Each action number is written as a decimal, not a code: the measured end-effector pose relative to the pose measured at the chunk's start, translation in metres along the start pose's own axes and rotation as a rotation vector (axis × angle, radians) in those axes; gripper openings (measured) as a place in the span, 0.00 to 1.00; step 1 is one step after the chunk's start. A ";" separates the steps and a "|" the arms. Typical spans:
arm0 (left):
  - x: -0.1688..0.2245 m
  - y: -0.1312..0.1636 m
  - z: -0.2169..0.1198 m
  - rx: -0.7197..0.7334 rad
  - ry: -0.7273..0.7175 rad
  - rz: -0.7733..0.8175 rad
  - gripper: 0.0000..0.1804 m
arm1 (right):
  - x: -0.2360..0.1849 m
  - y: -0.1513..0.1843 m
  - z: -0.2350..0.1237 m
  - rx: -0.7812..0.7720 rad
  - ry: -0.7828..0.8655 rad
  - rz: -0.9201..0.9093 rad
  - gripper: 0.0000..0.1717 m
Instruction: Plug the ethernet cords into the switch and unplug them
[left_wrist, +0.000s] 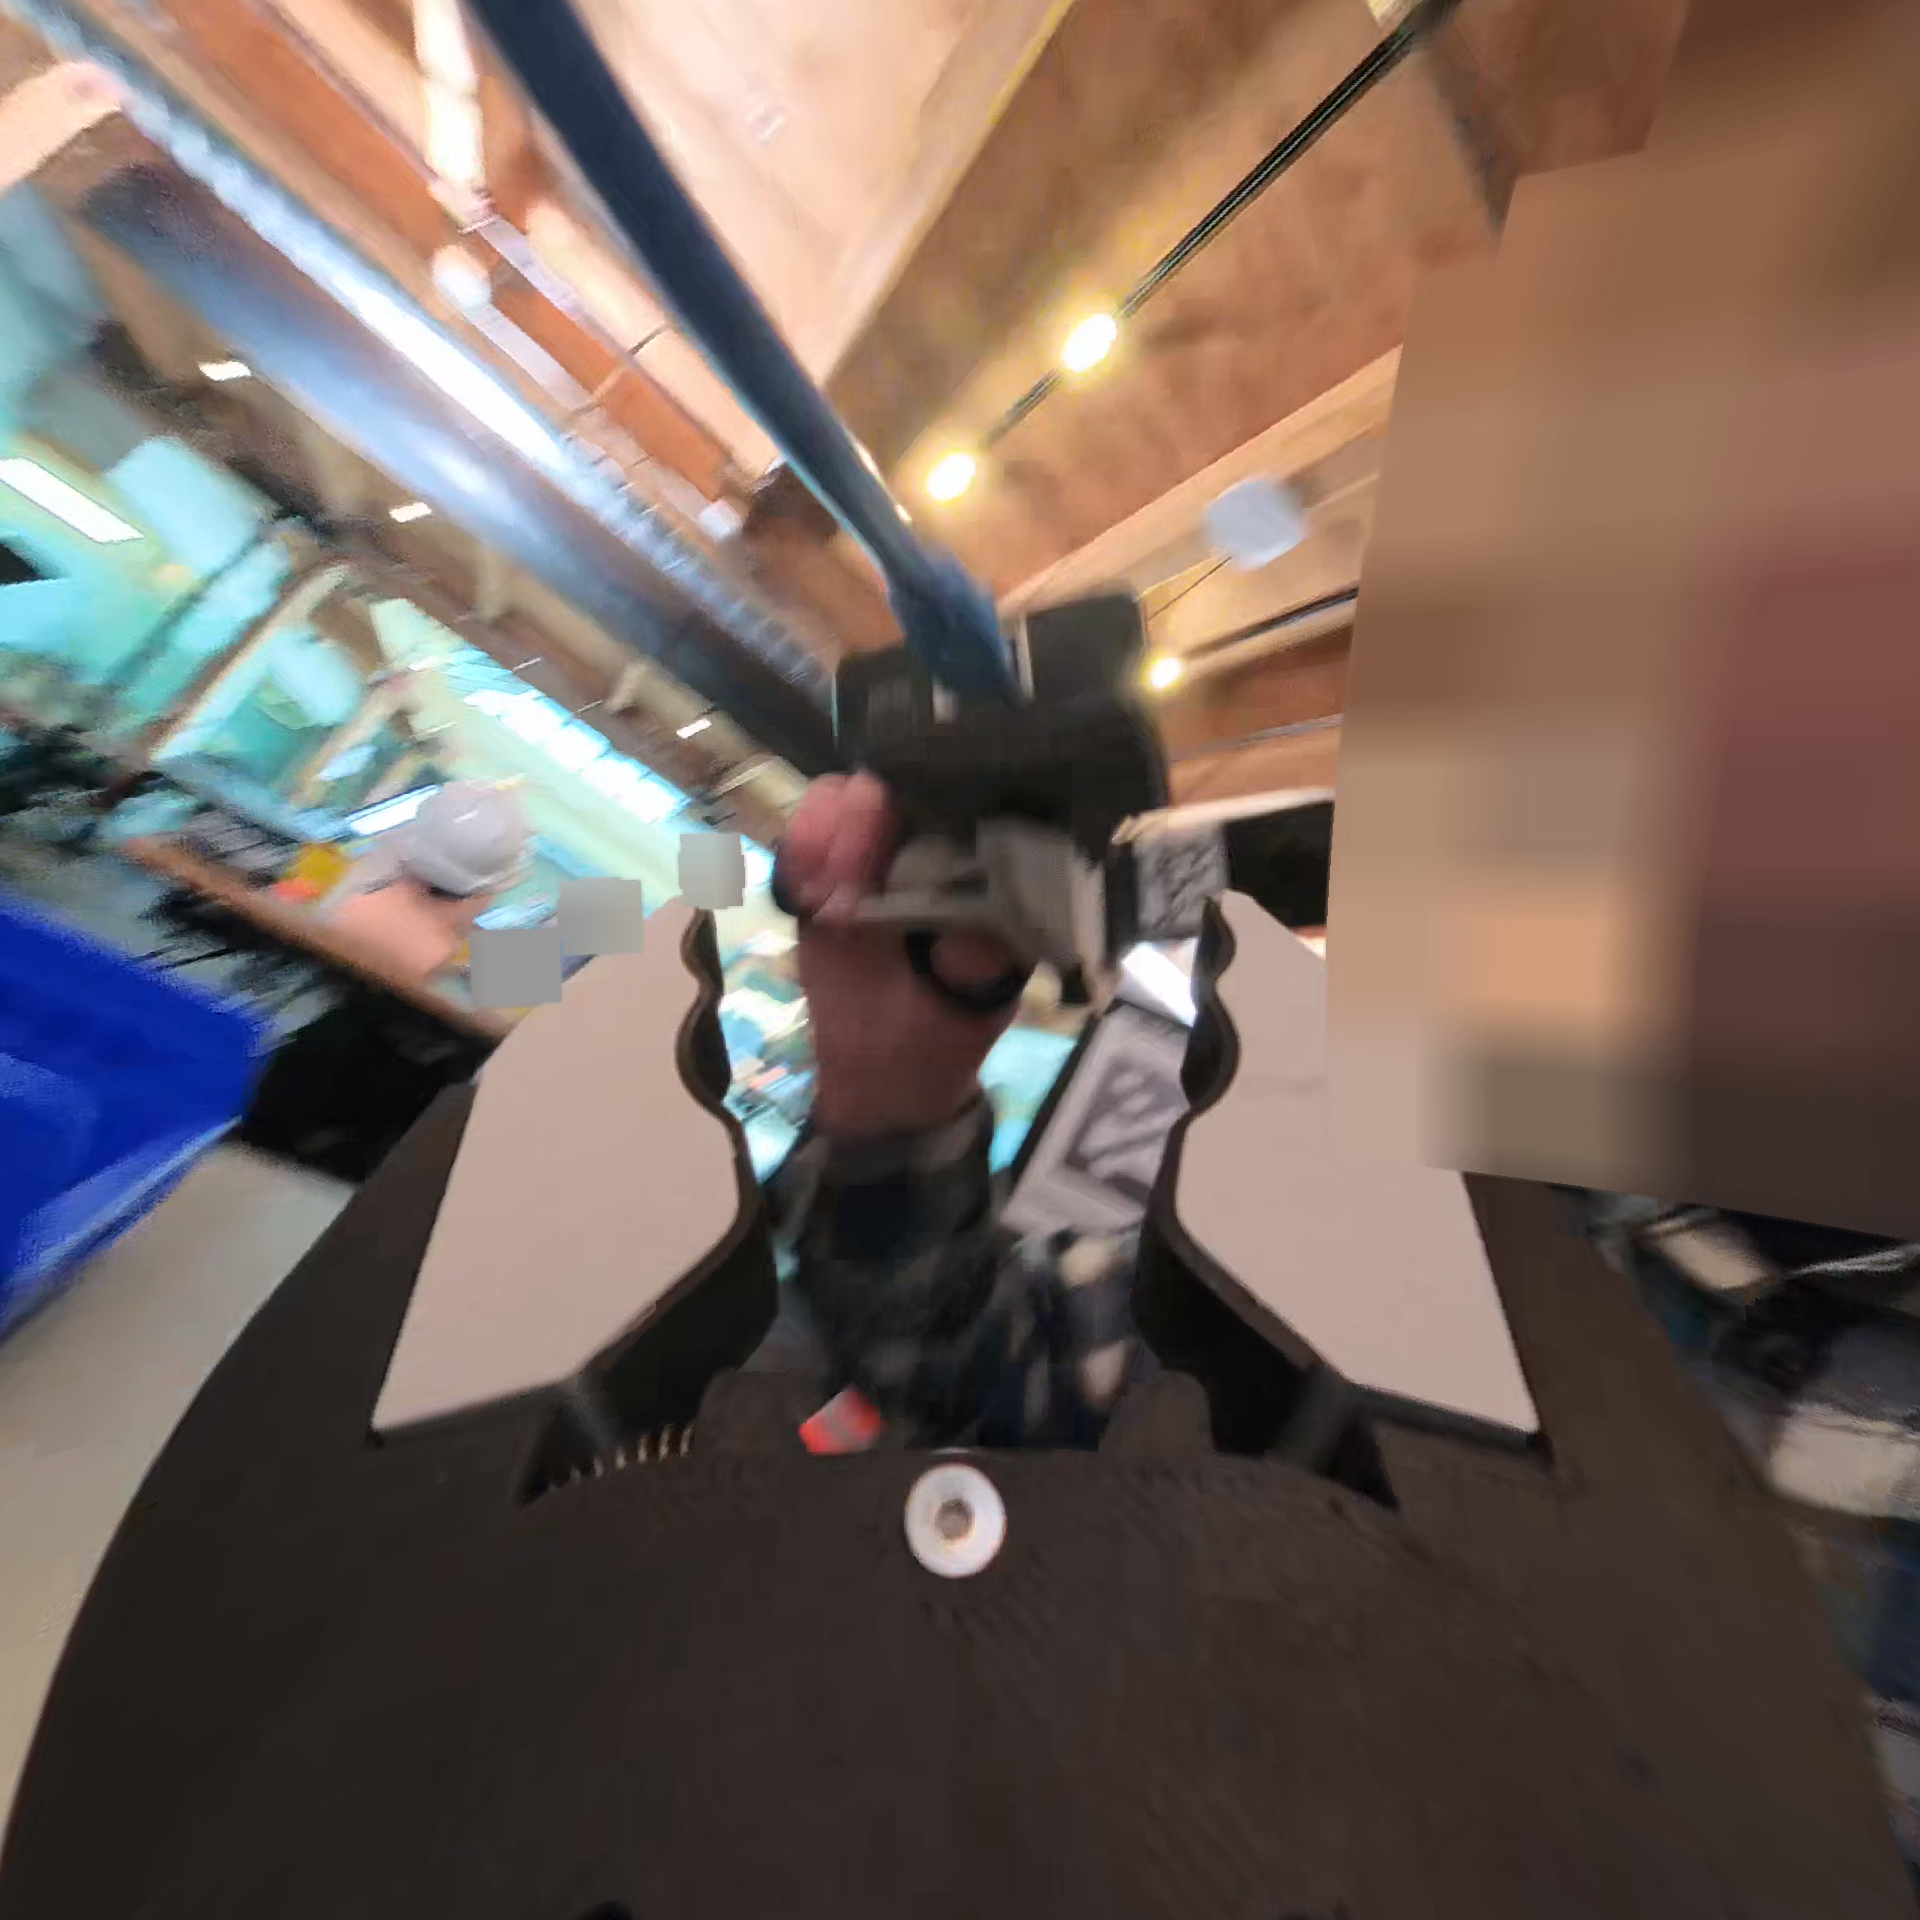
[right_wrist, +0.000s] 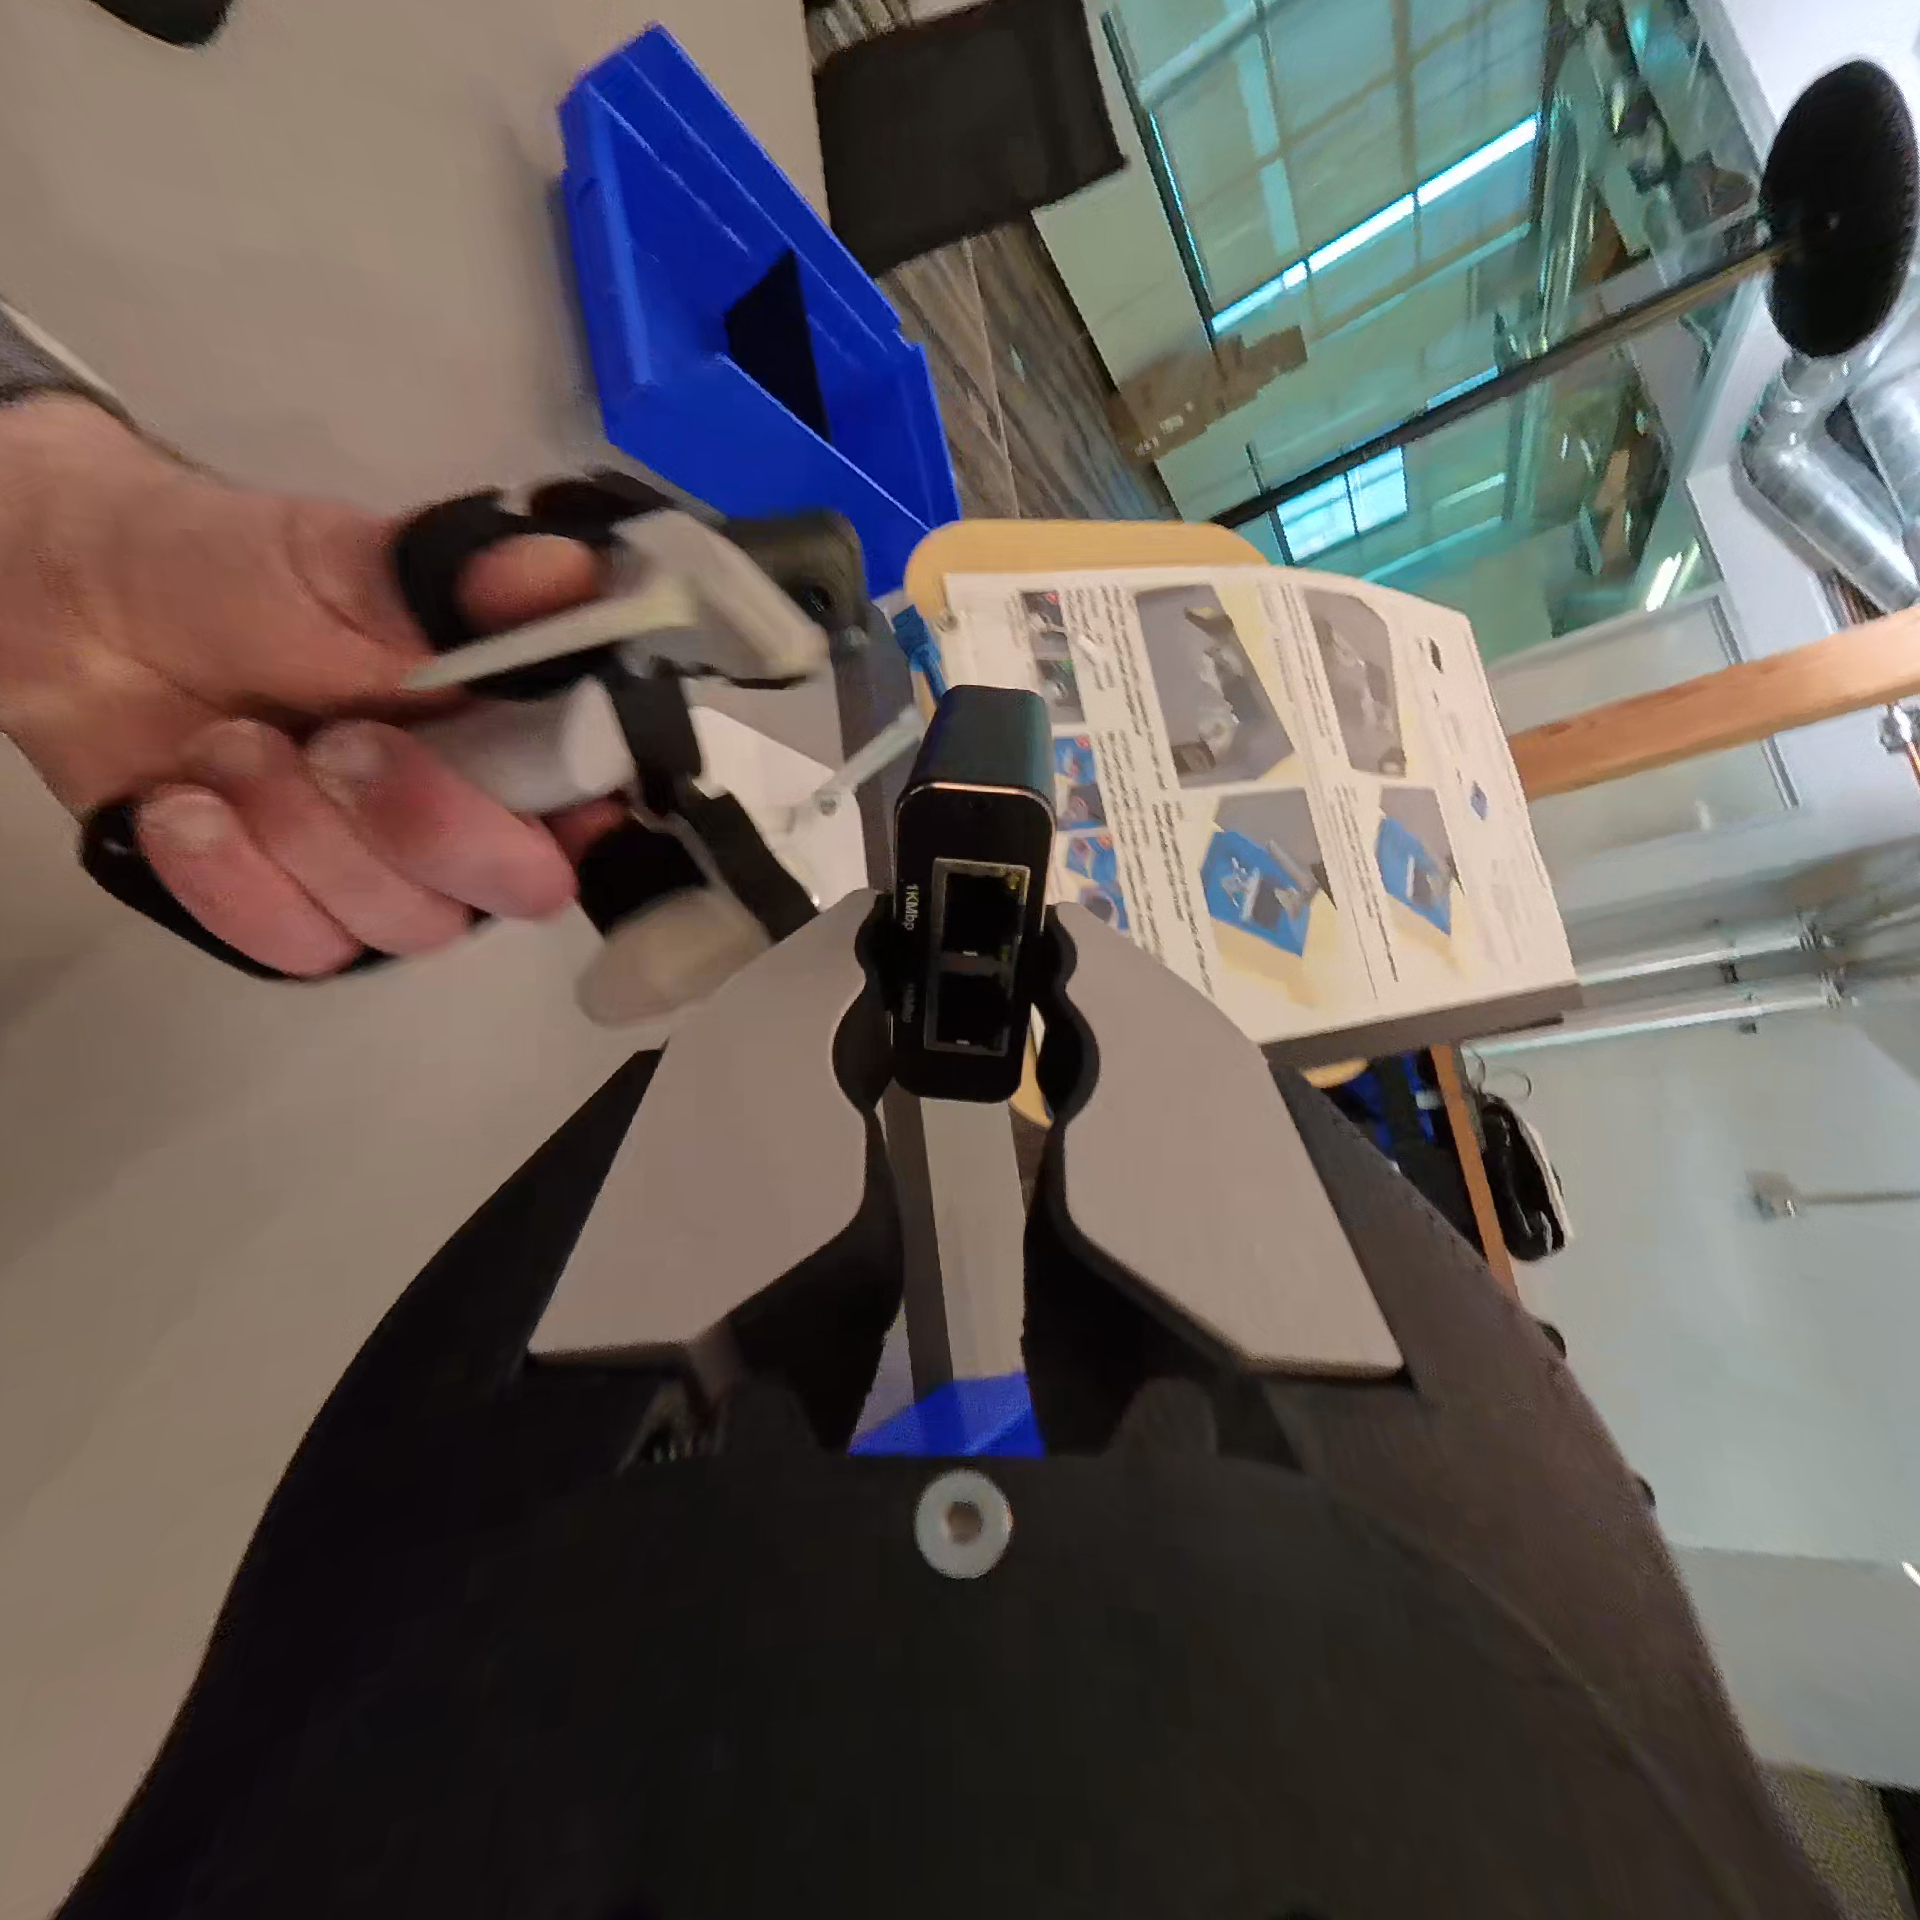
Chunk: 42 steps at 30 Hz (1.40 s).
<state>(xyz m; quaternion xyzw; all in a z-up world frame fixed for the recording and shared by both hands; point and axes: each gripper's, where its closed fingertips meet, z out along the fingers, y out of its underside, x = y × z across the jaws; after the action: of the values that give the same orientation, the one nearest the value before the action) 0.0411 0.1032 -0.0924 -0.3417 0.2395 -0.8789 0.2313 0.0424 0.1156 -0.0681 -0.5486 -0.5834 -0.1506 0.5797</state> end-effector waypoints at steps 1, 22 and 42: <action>-0.007 0.009 -0.007 -0.068 -0.103 0.071 0.48 | 0.007 0.007 -0.004 -0.029 -0.003 0.007 0.15; -0.044 0.018 -0.012 -0.894 -0.627 1.316 0.13 | -0.039 0.047 -0.011 -0.387 -0.587 -0.032 0.15; 0.008 -0.021 -0.004 -0.293 -0.197 0.791 0.13 | -0.007 -0.015 0.015 0.261 -0.463 0.624 0.15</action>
<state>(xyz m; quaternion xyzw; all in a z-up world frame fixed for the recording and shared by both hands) 0.0273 0.1163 -0.0788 -0.3351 0.4508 -0.6424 0.5214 0.0207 0.1194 -0.0710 -0.6403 -0.5185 0.2353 0.5156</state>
